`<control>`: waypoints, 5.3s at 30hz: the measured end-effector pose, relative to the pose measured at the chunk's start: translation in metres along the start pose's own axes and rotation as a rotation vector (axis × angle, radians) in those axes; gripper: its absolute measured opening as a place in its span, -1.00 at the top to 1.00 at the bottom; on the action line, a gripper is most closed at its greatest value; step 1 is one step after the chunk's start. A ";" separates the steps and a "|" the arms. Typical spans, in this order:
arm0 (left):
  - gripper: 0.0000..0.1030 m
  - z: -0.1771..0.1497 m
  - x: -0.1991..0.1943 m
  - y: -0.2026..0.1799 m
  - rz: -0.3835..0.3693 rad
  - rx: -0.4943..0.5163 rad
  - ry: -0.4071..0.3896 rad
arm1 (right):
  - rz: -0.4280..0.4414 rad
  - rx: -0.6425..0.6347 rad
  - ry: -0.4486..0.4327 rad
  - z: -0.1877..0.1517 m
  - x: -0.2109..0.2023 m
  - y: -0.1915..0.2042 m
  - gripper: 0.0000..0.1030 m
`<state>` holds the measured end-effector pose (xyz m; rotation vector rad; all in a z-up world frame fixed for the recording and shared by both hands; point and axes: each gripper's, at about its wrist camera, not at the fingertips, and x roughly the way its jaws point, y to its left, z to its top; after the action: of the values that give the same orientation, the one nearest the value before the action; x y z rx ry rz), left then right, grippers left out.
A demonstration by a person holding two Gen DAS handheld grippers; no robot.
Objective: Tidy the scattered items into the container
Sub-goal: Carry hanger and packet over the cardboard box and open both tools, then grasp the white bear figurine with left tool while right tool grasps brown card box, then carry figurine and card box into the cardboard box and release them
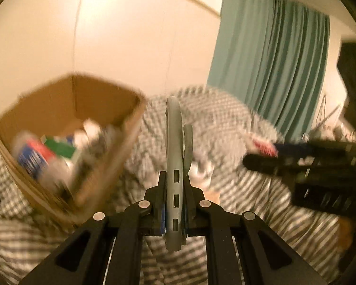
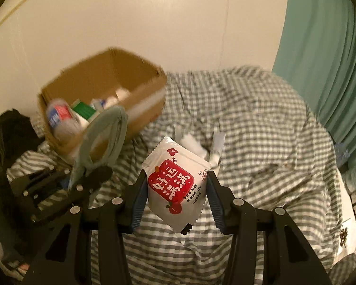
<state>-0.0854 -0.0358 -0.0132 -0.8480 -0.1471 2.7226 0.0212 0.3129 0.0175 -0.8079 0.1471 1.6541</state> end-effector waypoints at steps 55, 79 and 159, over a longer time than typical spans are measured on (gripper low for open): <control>-0.66 0.012 -0.013 0.017 0.168 0.058 -0.026 | 0.109 -0.066 -0.121 0.036 0.004 -0.005 -0.29; -0.66 -0.096 0.113 0.009 0.168 0.050 0.269 | 0.278 -0.385 0.190 -0.034 0.190 -0.027 -0.62; -0.52 0.099 -0.002 0.064 0.254 0.083 -0.145 | 0.379 -0.116 -0.167 0.099 -0.003 0.031 0.44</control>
<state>-0.1556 -0.0987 0.0572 -0.6867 0.0479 3.0035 -0.0485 0.3529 0.0834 -0.7567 0.0905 2.0960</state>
